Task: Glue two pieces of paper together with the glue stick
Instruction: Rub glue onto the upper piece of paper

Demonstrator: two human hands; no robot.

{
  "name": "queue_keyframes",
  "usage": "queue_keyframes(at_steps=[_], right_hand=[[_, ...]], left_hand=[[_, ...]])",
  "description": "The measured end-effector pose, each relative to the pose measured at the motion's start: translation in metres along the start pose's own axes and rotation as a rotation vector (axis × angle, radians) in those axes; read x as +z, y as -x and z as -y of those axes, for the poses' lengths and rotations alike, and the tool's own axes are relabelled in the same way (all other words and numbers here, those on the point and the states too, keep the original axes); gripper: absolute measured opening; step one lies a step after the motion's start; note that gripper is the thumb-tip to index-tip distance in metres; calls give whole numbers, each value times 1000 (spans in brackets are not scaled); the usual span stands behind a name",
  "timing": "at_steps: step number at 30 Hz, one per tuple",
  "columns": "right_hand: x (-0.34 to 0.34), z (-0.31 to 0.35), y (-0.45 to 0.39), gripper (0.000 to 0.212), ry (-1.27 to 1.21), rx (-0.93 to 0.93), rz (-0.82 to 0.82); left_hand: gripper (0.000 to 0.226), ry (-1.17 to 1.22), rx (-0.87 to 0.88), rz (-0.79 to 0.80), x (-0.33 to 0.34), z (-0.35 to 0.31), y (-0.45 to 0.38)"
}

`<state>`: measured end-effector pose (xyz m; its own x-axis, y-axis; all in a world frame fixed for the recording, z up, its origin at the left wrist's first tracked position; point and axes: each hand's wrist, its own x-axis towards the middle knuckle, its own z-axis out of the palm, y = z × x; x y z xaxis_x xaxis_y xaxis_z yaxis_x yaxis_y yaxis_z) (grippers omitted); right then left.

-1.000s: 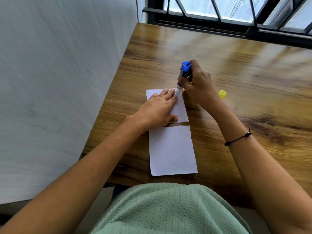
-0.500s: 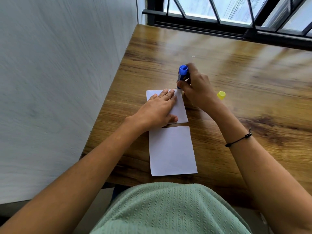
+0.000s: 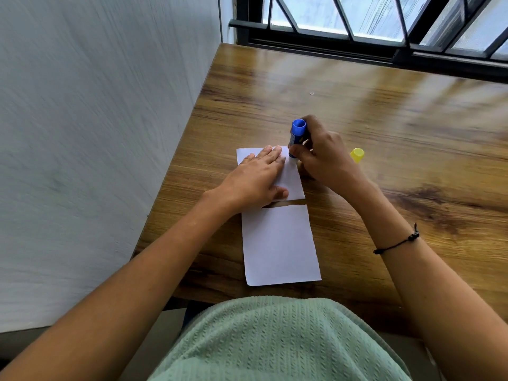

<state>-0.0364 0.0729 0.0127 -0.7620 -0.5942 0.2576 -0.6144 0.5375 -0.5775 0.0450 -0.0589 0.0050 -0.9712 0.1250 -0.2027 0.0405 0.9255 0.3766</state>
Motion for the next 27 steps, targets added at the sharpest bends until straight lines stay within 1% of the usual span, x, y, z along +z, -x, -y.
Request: queue_keyframes(at_steps=[7, 12, 16, 27], right_hand=[[-4, 4, 13, 30, -7, -28, 22], [-5, 3, 23, 30, 8, -43, 23], [-10, 8, 32, 30, 35, -90, 33], [-19, 18, 52, 30, 16, -119, 136]], left_hand=[[73, -17, -3, 4, 0, 0, -1], [67, -46, -2, -13, 1, 0, -1], [67, -57, -2, -5, 1, 0, -2], [66, -95, 3, -19, 3, 0, -4]])
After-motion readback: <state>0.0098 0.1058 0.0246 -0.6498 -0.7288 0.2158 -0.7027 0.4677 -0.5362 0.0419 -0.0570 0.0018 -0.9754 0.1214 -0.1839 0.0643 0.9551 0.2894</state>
